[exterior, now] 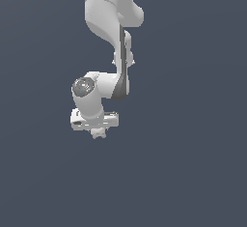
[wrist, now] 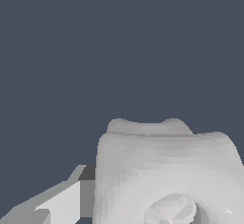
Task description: Pick up the object and move it to a goal position.
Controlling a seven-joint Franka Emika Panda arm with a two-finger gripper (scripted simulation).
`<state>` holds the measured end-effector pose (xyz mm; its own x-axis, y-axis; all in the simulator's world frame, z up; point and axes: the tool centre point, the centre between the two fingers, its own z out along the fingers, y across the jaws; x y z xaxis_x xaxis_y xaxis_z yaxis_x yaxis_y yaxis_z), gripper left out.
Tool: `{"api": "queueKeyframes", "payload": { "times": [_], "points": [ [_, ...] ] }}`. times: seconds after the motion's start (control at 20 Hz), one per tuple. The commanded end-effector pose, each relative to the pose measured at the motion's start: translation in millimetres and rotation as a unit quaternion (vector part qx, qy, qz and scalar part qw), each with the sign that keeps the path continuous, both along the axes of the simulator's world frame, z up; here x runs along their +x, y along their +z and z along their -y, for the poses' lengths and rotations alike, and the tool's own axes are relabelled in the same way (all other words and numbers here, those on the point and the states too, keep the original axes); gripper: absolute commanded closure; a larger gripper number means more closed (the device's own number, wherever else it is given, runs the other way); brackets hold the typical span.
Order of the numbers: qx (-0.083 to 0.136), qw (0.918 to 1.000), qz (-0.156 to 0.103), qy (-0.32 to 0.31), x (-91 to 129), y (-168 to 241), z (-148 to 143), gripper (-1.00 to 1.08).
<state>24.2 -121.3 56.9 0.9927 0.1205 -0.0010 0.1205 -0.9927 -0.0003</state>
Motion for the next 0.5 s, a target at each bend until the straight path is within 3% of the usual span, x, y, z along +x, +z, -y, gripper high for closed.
{"api": "queueKeyframes", "payload": {
  "times": [0.0,0.45],
  "points": [
    [0.0,1.0,0.0,0.0,-6,10,-1,1.08],
    [0.0,1.0,0.0,0.0,-38,66,-8,1.08]
  ]
}}
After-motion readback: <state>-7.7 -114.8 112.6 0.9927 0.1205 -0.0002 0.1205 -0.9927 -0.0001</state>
